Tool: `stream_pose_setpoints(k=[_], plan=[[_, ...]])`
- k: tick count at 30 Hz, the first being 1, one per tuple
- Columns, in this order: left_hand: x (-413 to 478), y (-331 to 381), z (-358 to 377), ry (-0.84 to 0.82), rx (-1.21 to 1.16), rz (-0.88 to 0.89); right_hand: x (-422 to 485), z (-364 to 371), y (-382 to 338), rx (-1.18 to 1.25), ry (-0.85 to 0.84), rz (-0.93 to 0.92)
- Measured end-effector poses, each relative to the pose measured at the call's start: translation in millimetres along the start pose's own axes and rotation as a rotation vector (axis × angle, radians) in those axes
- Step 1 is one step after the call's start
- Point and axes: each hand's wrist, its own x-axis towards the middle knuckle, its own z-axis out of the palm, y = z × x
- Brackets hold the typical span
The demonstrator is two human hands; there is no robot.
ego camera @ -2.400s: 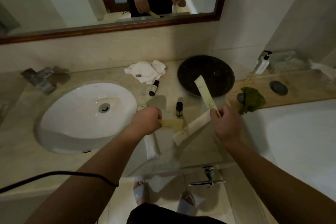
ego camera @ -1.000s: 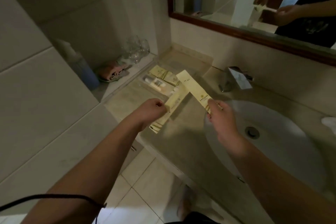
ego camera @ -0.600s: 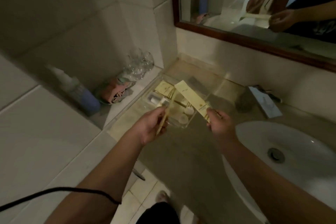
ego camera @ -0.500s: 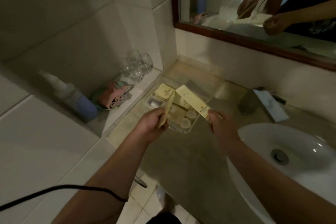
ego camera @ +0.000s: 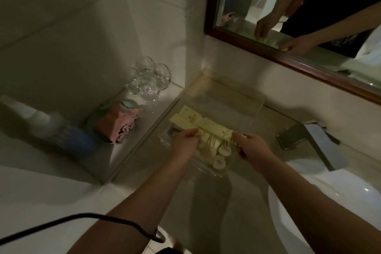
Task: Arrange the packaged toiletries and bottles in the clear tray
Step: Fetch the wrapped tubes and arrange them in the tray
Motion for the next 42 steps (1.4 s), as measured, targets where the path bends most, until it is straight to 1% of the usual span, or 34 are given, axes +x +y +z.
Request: stream_pose_setpoints(k=[3,6,12,16,20,24,26,30,37,40,42], plan=[[6,-2,5,-0.011,0.094,0.024,17,3,-8,0.079,-0.063,0.055],[10,-2,9,-0.014,0.105,0.01,29,7,-16,0.188,-0.126,0.116],[13,-3,12,-0.019,0.061,-0.047,42,14,-15,0.196,-0.167,0.144],[10,5,17,-0.018,0.057,-0.08,45,14,-14,0.156,-0.134,0.135],[8,7,24,-0.031,0.069,-0.12,42,15,-14,-0.017,-0.002,0.088],[5,9,25,-0.04,0.166,-0.11,43,17,-9,-0.327,0.092,-0.078],[5,11,23,-0.045,0.218,-0.101,45,19,-7,-0.425,0.129,-0.122],[7,15,17,-0.051,0.332,-0.069,43,19,-5,-0.47,0.157,-0.143],[5,23,10,-0.013,0.419,-0.03,36,21,-6,-0.556,0.29,-0.206],[7,27,10,-0.01,0.418,-0.02,28,27,-4,-0.626,0.27,-0.258],[8,28,11,-0.008,0.427,-0.017,25,34,-1,-0.751,0.217,-0.307]])
